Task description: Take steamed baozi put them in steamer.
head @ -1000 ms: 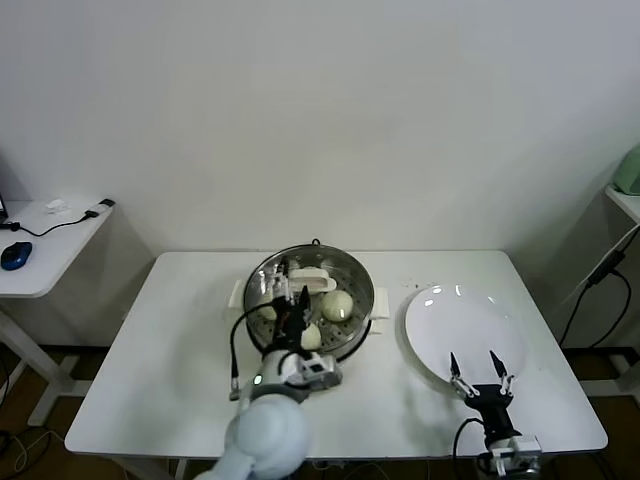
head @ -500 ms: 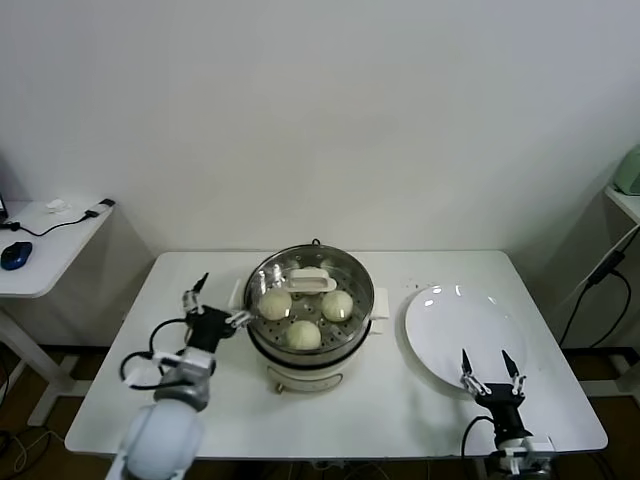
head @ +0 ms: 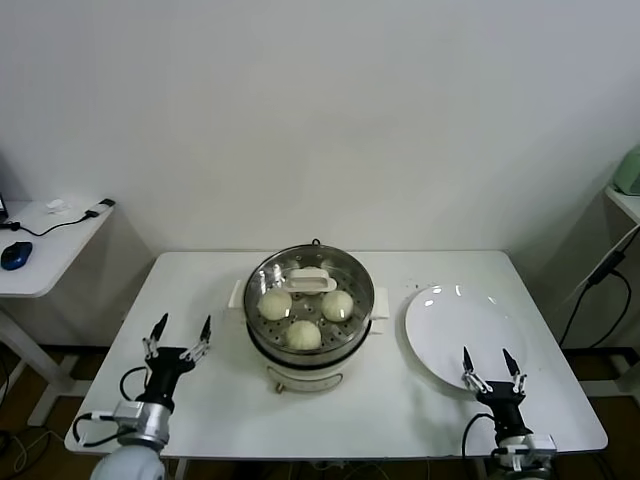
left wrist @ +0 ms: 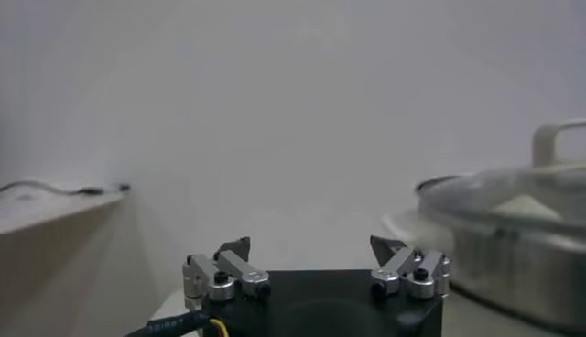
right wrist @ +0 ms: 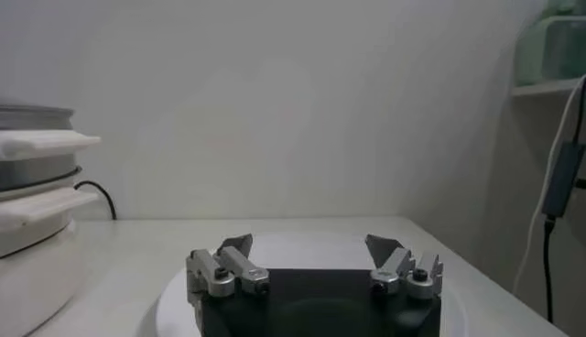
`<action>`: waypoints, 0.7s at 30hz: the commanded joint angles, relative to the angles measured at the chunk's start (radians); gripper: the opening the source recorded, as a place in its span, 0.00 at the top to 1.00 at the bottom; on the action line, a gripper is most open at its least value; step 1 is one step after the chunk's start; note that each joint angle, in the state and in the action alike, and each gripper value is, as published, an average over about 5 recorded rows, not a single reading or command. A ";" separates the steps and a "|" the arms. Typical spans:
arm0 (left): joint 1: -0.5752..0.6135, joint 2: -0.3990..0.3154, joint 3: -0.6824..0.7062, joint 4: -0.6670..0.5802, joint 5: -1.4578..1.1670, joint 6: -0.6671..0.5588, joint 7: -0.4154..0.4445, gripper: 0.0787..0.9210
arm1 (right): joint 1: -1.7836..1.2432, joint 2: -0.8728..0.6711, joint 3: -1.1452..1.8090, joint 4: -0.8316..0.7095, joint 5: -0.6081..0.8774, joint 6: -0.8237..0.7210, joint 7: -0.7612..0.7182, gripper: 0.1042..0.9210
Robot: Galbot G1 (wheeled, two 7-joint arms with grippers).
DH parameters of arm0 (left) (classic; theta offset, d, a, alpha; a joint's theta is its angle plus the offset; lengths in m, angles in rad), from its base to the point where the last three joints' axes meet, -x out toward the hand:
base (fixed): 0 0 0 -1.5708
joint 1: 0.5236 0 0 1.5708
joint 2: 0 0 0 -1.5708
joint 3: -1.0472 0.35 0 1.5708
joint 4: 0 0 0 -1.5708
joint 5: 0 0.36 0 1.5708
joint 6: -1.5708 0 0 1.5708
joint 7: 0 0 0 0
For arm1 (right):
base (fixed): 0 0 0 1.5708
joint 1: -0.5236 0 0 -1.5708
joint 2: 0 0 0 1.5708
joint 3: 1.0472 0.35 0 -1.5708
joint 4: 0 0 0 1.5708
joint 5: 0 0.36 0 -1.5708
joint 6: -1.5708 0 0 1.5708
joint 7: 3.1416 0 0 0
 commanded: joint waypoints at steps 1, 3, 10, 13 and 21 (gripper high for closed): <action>0.044 0.004 -0.021 0.185 -0.080 -0.206 0.004 0.12 | 0.008 -0.001 -0.004 -0.011 0.011 -0.009 -0.005 0.12; 0.045 0.003 -0.018 0.182 -0.071 -0.205 0.004 0.12 | 0.008 -0.001 -0.006 -0.011 0.011 -0.010 -0.006 0.12; 0.054 0.000 -0.006 0.161 -0.047 -0.197 0.005 0.12 | 0.006 0.001 -0.010 -0.008 0.007 -0.011 -0.008 0.12; 0.056 -0.003 -0.003 0.154 -0.042 -0.194 0.005 0.12 | 0.003 0.001 -0.010 -0.008 0.007 -0.011 -0.009 0.12; 0.058 -0.005 -0.003 0.141 -0.036 -0.184 0.004 0.12 | 0.002 0.001 -0.012 -0.007 0.006 -0.012 -0.012 0.12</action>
